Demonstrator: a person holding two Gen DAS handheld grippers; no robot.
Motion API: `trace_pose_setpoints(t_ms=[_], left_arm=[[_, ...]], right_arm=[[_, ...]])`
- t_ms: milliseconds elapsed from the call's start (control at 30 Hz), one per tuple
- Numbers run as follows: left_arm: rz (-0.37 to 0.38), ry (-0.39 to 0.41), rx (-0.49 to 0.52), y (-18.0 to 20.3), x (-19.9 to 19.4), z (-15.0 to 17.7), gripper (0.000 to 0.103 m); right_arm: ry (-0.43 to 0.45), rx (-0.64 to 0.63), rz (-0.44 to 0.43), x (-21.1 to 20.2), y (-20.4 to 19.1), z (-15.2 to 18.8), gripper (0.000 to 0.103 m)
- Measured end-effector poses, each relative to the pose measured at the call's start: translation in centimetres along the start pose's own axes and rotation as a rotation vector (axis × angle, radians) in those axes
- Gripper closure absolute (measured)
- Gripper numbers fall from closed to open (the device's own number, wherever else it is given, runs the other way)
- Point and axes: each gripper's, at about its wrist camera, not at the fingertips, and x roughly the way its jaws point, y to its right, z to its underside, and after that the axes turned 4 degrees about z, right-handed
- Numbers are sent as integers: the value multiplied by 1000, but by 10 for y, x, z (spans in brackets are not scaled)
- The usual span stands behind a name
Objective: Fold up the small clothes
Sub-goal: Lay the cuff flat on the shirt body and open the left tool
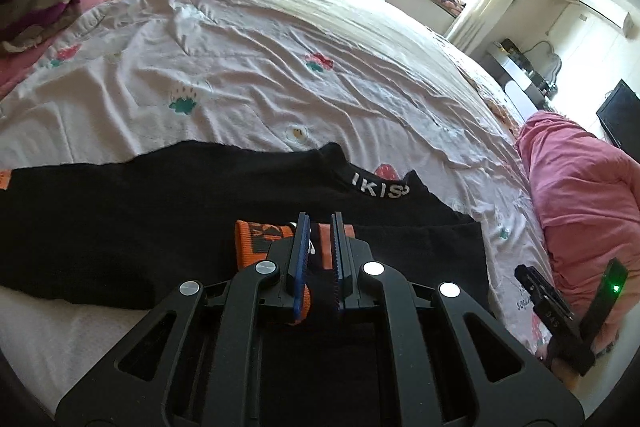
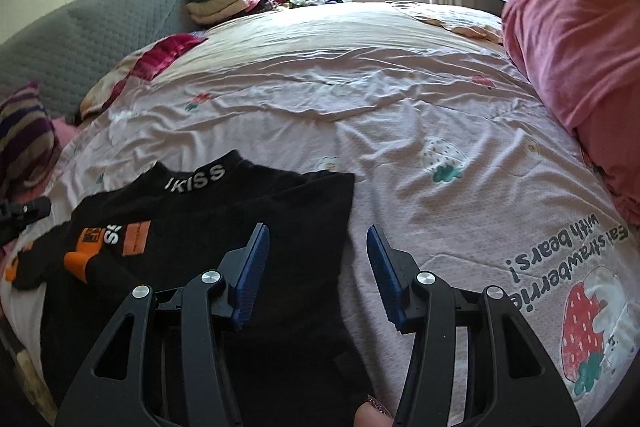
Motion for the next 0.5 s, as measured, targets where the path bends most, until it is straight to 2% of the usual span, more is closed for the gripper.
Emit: trace_pose_setpoints(t_ms=[167, 267, 333, 367, 500], left_arm=[[-33, -63, 85, 12, 20, 12, 89], [-72, -122, 123, 14, 43, 28, 88], [-137, -175, 120, 4, 60, 40, 89], [-146, -186, 111, -1, 63, 44, 89], [-132, -188, 107, -17, 69, 55, 89]], right_arm=[[-43, -13, -22, 6, -16, 12, 53], [-81, -17, -37, 13, -27, 16, 53], [-101, -28, -31, 19, -33, 19, 52], [-117, -40, -21, 24, -37, 22, 50], [-222, -37, 25, 51, -37, 40, 50]])
